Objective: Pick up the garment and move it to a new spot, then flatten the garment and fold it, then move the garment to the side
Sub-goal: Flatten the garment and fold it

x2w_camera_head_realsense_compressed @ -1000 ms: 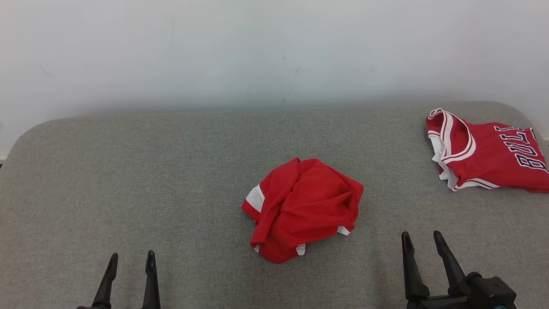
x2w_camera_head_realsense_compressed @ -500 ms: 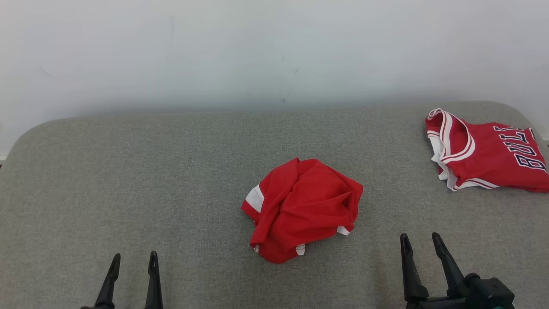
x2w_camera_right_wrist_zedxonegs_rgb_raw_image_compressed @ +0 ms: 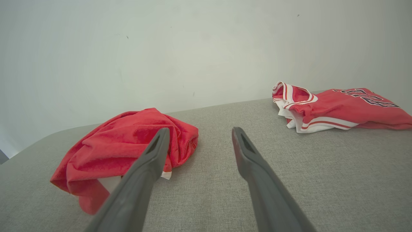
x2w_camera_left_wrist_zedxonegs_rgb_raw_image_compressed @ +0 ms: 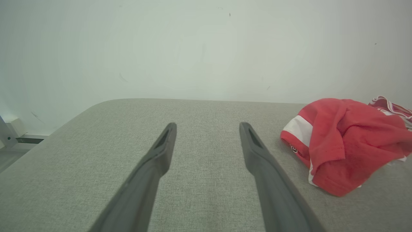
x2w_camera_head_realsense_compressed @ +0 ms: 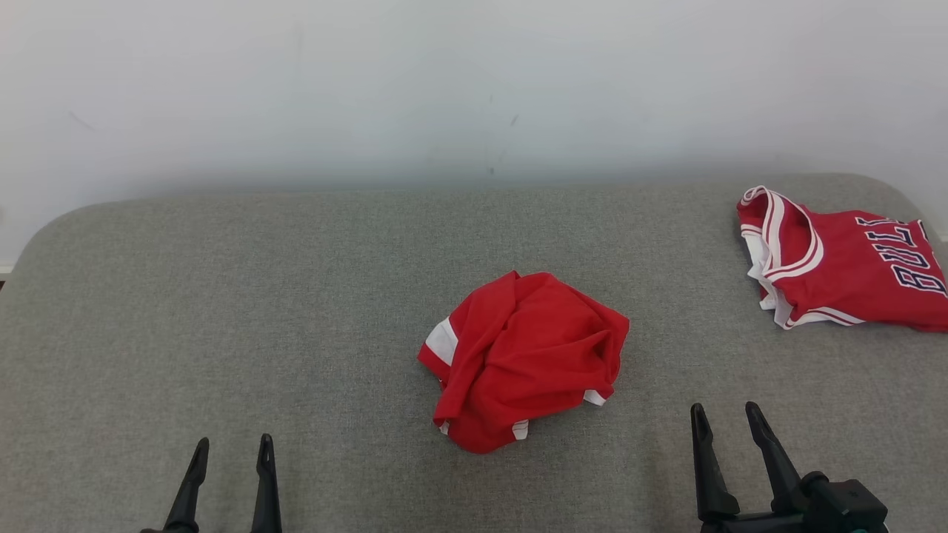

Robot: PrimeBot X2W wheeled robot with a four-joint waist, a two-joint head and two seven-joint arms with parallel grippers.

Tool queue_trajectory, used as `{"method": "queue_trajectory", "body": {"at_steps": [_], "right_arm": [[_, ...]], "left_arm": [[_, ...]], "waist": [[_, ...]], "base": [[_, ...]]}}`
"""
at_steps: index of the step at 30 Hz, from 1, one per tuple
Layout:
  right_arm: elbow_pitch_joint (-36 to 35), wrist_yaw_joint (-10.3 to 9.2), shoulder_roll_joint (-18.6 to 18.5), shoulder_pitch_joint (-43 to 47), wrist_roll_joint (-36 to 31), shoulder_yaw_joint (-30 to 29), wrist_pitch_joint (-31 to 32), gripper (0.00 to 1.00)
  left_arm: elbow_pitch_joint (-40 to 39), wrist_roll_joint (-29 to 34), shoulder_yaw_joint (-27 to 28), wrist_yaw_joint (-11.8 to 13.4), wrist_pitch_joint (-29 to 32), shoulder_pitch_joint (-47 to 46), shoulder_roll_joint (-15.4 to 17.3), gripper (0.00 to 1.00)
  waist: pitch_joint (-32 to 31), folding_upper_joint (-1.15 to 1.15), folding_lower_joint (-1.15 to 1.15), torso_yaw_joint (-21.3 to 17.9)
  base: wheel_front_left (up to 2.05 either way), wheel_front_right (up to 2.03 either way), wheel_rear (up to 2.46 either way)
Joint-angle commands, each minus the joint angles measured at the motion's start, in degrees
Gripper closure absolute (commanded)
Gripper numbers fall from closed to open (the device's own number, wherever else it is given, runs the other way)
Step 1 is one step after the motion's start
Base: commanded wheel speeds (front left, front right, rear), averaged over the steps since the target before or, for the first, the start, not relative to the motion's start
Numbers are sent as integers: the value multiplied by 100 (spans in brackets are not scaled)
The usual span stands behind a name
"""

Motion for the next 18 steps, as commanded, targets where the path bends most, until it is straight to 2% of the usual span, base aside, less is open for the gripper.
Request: {"method": "queue_trajectory", "body": {"at_steps": [1, 18], "right_arm": [[3, -16, 11, 50, -27, 4, 2, 0], [13, -16, 11, 64, -30, 10, 1, 0]], "left_arm": [[15, 16, 9, 11, -17, 35, -12, 0], [2, 20, 26, -25, -17, 39, -11, 0]], "waist": [[-1, 0, 0, 1], [20, 0, 0, -13]], "base": [[0, 0, 0], [0, 0, 0]]}}
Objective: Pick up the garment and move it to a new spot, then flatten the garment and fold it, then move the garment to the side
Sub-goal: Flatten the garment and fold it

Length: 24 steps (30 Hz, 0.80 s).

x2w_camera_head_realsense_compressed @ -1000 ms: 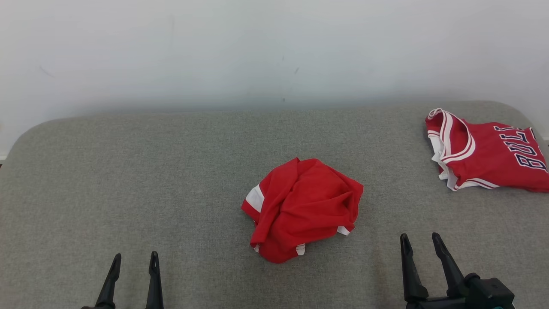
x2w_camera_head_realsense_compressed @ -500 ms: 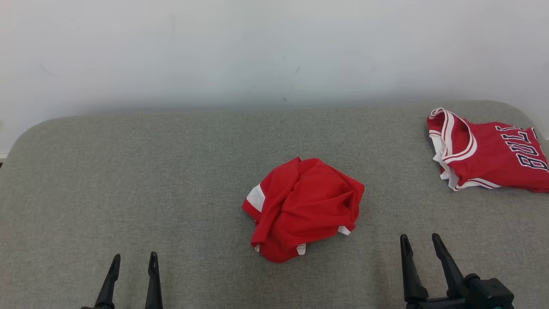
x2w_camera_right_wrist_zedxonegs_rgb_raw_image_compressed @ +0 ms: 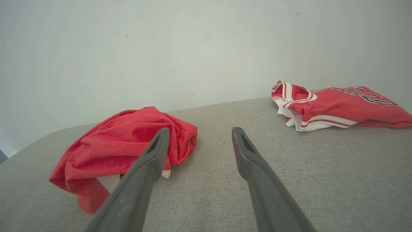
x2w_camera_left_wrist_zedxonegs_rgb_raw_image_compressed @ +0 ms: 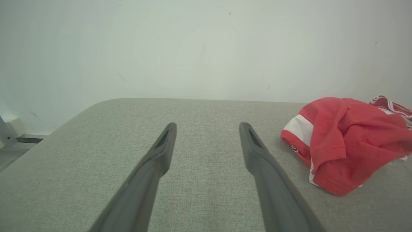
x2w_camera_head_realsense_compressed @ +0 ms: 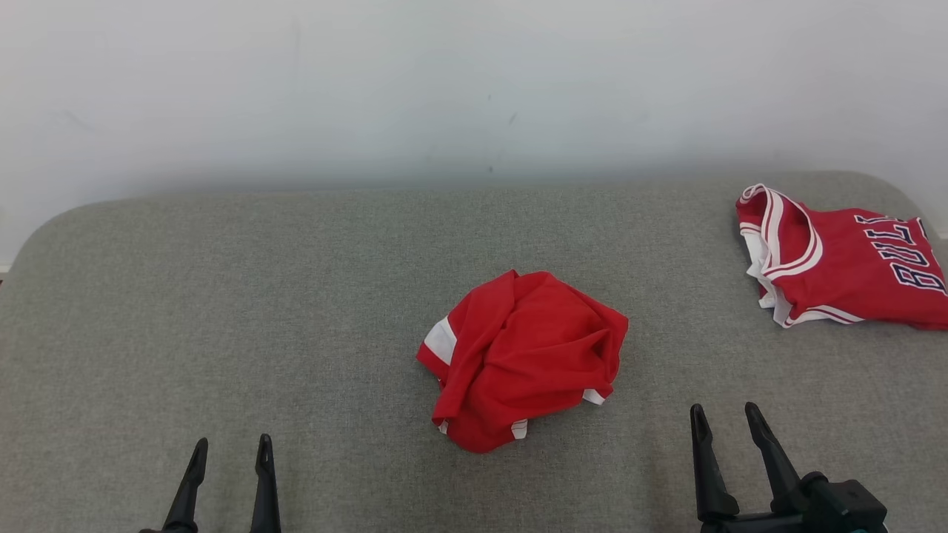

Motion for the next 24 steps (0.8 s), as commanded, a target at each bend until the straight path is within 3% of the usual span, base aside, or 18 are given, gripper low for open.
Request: {"method": "queue_trajectory", "body": {"at_steps": [1, 24], "right_arm": [[2, -16, 11, 62, -30, 5, 2, 0], [0, -16, 11, 17, -15, 2, 2, 0]], "left_arm": [[-3, 14, 0, -12, -17, 35, -10, 0], [38, -15, -106, -24, -17, -106, -11, 0]], "waist": [[4, 0, 0, 4], [67, 0, 0, -16]], "base": [[0, 0, 0], [0, 0, 0]]}}
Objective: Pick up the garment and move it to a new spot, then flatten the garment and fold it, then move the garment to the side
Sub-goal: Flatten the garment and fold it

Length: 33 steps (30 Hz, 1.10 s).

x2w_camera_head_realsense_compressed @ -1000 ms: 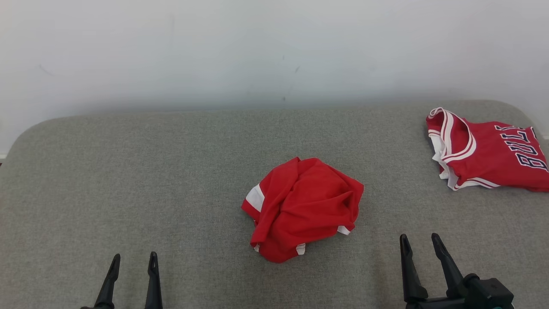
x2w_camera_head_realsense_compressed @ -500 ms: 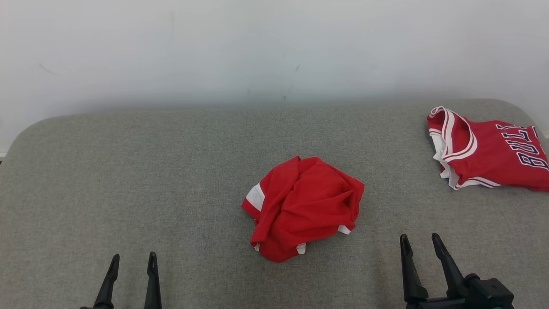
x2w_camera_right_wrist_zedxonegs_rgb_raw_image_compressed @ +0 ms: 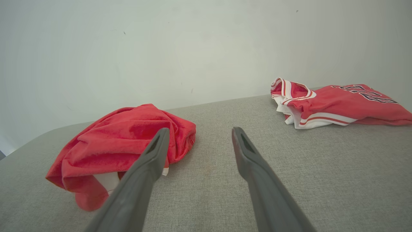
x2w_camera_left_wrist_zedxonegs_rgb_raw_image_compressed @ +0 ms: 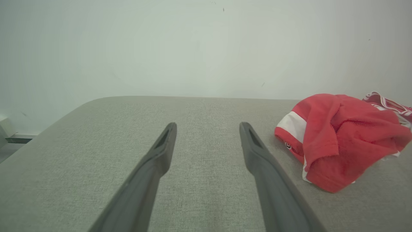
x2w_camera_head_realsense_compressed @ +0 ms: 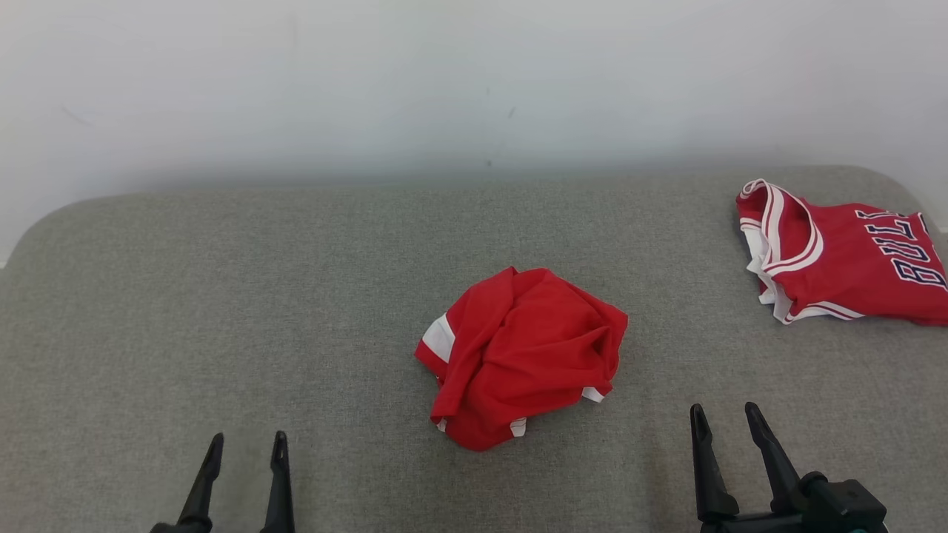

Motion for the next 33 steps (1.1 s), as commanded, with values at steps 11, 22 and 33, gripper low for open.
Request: {"method": "queue_trajectory", "body": {"at_steps": [11, 22, 33], "right_arm": [[-15, -16, 11, -212, 87, 141, 1, 0], [-6, -16, 13, -488, 231, 170, 1, 0], [-15, -16, 12, -528, 238, 123, 1, 0]], "left_arm": [[228, -40, -984, -110, -17, -790, -12, 0], [1026, -89, -2223, -159, -17, -1376, -4, 0], [2361, -146, -2004, -73, -17, -1903, -8, 100]], "waist": [[319, 0, 0, -349], [763, 0, 0, -1020], [839, 0, 0, -1353]], "base": [[0, 0, 0], [0, 0, 0], [0, 0, 0]]}}
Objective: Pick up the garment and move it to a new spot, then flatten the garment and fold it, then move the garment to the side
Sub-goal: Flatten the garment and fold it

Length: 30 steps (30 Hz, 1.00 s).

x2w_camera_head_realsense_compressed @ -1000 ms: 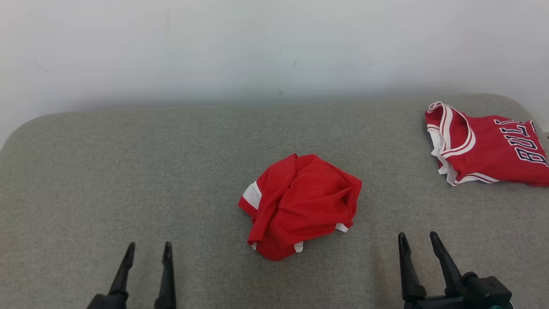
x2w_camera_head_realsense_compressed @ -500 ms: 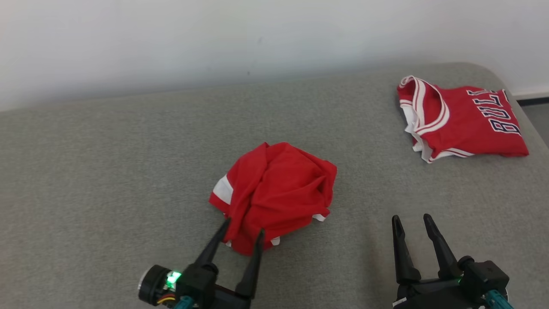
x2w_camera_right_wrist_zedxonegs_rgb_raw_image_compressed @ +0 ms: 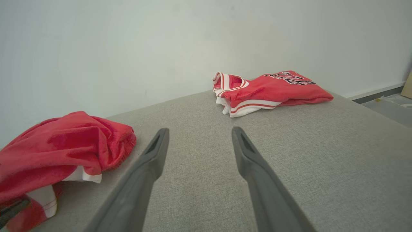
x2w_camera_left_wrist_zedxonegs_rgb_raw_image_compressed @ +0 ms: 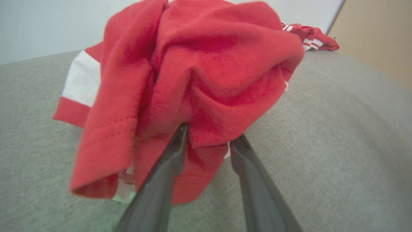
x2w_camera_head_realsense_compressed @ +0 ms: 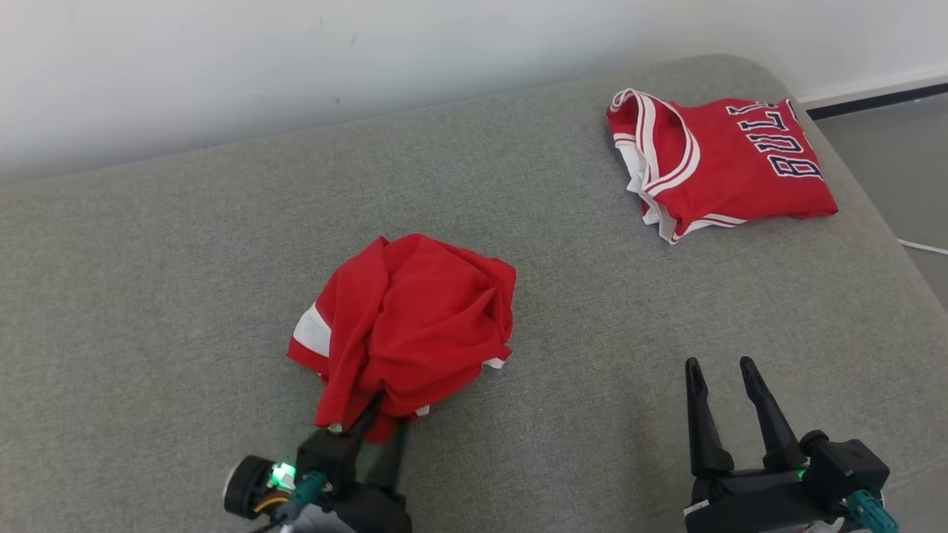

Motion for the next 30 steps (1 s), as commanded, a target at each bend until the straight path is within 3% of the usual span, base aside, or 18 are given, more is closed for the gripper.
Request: {"method": "queue_trajectory", "body": {"at_steps": [1, 7, 15, 22, 27, 28, 29, 30], "right_arm": [[-10, -16, 13, 7, -9, -24, 0, 0], [10, -16, 13, 113, -1, -128, 1, 0], [74, -16, 11, 248, 48, -68, 0, 0], [71, -16, 11, 263, 68, -45, 0, 0], [140, -16, 12, 401, 27, -63, 0, 0], [147, -16, 11, 415, 17, -79, 0, 0], [149, -16, 11, 424, 6, -83, 0, 0], [149, -16, 12, 431, 1, -104, 0, 0]], "left_arm": [[2, -36, 41, 21, -17, -68, 20, 100], [-321, 107, 276, 12, -17, -151, 90, 100], [-990, 376, 241, -28, -17, 281, 655, 100], [-1336, 258, 444, 61, -17, 1052, 1097, 100], [-1061, 47, 529, 110, -17, 1478, 1015, 100], [-1038, 30, 541, 109, -17, 1491, 999, 62], [-1062, 18, 560, 111, -17, 1501, 978, 0], [-1102, -7, 584, 117, -17, 1521, 927, 0]], "waist": [[27, -1, -1, -4], [-83, -1, -1, 332], [-350, -1, -1, 1005], [-374, -1, -1, 1235], [-488, -1, -1, 1336], [-521, -1, -1, 1355], [-543, -1, -1, 1374], [-571, -1, -1, 1404]], "base": [[0, 0, 0], [0, 0, 0], [0, 0, 0], [0, 0, 0], [0, 0, 0], [0, 0, 0], [0, 0, 0], [0, 0, 0]]}}
